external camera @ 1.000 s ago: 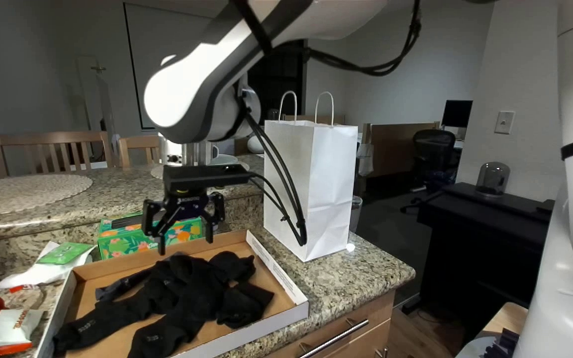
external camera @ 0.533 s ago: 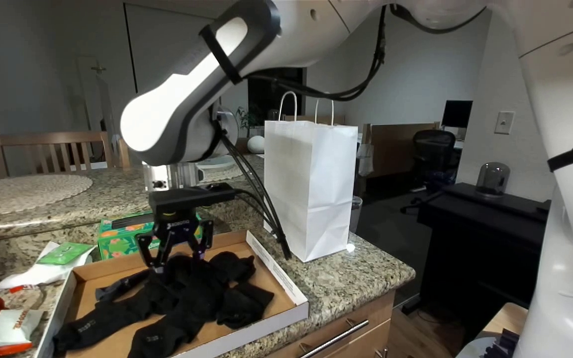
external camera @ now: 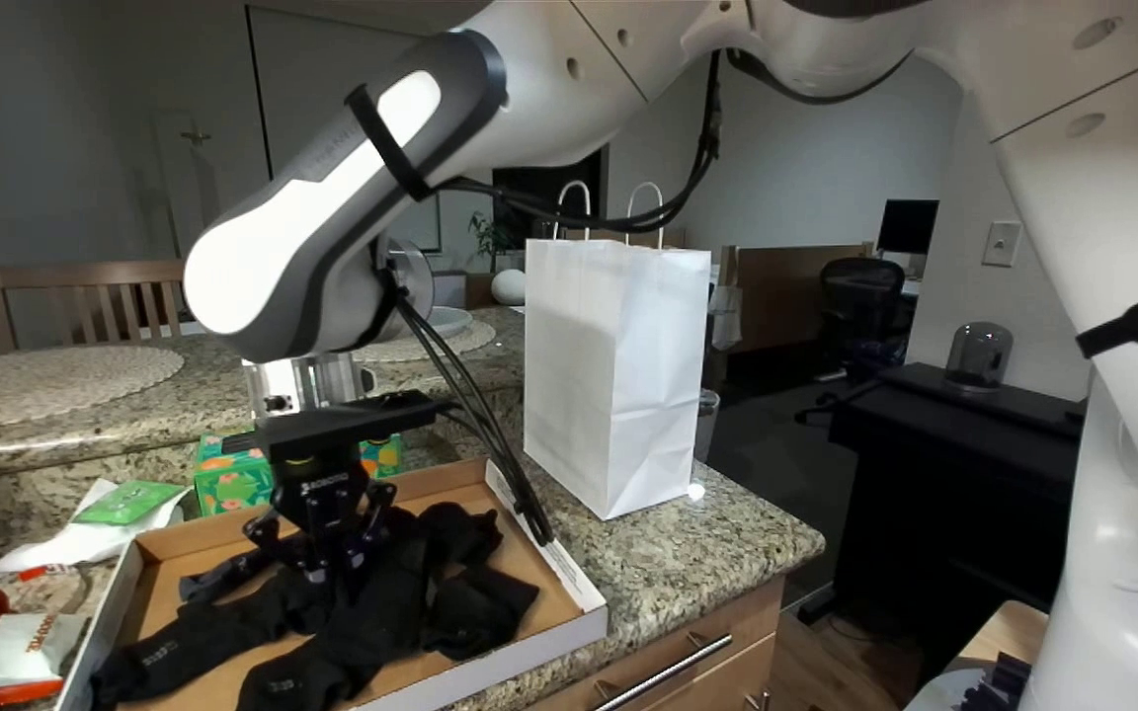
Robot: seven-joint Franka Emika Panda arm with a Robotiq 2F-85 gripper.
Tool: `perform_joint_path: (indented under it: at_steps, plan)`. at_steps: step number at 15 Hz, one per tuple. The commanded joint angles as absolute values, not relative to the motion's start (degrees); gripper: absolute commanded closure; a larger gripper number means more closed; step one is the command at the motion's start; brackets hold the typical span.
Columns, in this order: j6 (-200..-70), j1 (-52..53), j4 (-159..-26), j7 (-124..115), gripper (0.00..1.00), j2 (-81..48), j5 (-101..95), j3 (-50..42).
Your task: Put the black socks in the white bag
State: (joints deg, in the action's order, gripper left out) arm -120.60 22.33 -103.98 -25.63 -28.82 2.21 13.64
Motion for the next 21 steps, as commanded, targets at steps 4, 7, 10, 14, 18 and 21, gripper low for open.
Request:
perform_joint_path:
  at_steps: [4,7,10,14,18,21]
  plan:
    - [-120.49,21.49,-106.56,-25.51,0.90,-25.45,7.85,12.94]
    - [-120.22,21.42,-108.39,-24.92,0.89,-20.33,7.50,12.84]
    - [-117.35,21.85,-108.02,-23.95,0.89,-14.29,5.24,13.19]
    - [-108.98,20.99,-104.89,-21.87,0.90,-6.15,2.37,13.75]
    - [-96.29,18.85,-97.38,-16.34,0.90,0.17,-0.87,13.51]
    - [-88.47,16.49,-90.41,-11.12,0.90,3.33,-3.68,12.81]
